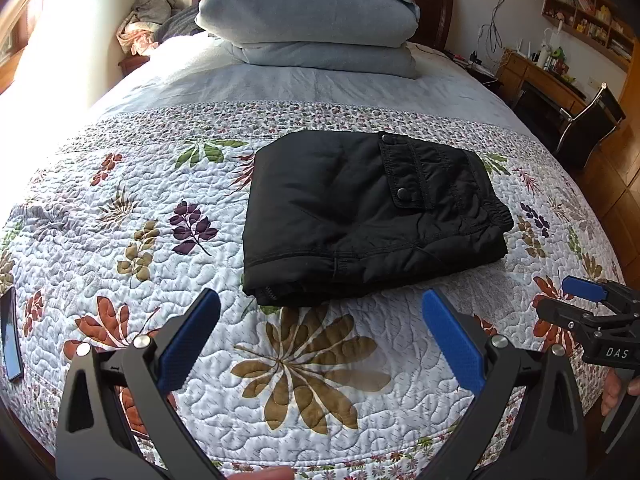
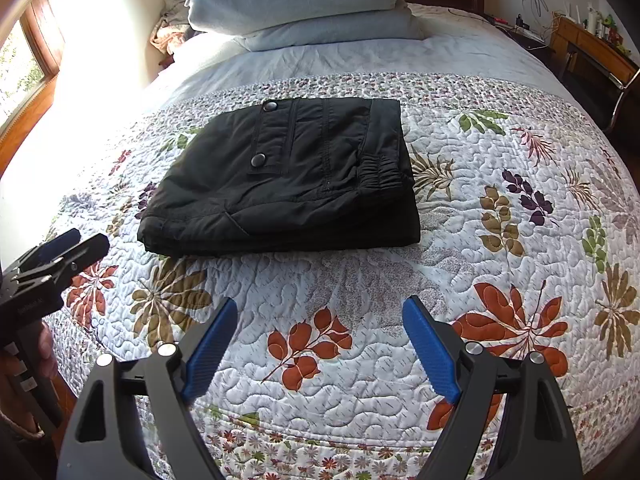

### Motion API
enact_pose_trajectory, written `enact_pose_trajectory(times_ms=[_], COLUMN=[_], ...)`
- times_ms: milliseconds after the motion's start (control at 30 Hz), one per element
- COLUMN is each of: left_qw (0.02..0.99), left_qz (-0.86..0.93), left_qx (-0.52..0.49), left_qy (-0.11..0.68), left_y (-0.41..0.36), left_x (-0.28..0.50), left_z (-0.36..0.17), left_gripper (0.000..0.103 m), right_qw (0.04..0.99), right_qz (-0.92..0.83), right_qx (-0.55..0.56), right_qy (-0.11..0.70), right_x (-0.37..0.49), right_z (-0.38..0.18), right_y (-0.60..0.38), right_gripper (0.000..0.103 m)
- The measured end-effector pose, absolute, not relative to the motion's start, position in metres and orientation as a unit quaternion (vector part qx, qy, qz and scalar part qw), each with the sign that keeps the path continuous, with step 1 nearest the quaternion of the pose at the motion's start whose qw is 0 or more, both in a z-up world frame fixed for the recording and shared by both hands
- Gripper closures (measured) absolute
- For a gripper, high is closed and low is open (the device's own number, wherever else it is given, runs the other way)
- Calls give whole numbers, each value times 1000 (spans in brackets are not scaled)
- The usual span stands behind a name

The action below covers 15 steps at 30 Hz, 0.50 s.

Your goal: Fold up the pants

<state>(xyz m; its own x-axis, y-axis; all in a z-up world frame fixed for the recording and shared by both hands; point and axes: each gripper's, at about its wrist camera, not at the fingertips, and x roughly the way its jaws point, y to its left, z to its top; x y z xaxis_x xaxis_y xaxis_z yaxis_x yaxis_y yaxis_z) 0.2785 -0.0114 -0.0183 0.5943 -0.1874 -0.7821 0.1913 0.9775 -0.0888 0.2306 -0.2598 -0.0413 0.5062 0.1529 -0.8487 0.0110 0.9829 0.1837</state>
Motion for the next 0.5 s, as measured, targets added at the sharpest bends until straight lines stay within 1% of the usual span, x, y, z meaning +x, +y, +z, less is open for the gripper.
enact_pose_trajectory(times_ms=[267,500], left_qw=[898,912], left_qz=[-102,-100], left_qx=[4,-3], left_qy=[428,399], left_y=[-8,-2], left_x=[273,259], left_z=[-11,11], left_gripper=[3,3], right_qw=[864,866], right_qz=[44,48], right_qx=[79,73], right_qy=[495,492], right_x=[230,229], right_z=[-42,-36], right_y=[-258,-249], right_gripper=[18,18])
